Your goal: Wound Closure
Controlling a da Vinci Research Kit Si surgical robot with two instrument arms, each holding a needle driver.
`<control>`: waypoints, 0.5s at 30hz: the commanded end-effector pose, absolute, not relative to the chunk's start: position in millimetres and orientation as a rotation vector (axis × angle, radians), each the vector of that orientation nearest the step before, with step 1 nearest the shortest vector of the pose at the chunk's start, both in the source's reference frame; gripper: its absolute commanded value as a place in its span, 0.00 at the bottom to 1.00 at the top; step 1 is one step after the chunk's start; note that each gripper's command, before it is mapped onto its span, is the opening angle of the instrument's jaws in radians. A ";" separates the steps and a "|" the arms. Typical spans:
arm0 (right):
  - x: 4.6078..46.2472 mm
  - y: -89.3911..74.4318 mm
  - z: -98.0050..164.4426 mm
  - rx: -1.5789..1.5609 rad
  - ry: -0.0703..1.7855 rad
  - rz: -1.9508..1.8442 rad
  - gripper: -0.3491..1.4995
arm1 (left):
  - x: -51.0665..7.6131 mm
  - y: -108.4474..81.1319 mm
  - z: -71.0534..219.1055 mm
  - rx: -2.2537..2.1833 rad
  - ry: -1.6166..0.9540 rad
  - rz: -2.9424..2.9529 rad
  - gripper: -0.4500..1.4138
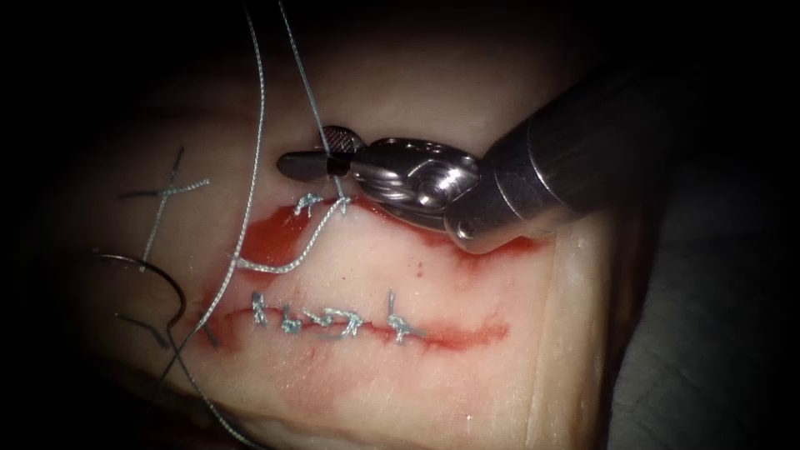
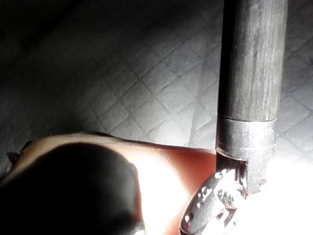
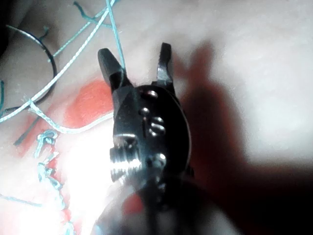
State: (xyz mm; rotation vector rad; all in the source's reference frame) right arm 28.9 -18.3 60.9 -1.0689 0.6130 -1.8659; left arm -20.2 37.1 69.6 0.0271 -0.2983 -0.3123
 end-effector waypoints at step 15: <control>31.7 -18.4 61.8 -1.078 0.644 -1.860 0.89 | -20.8 37.4 70.1 0.020 -0.296 -0.308 0.00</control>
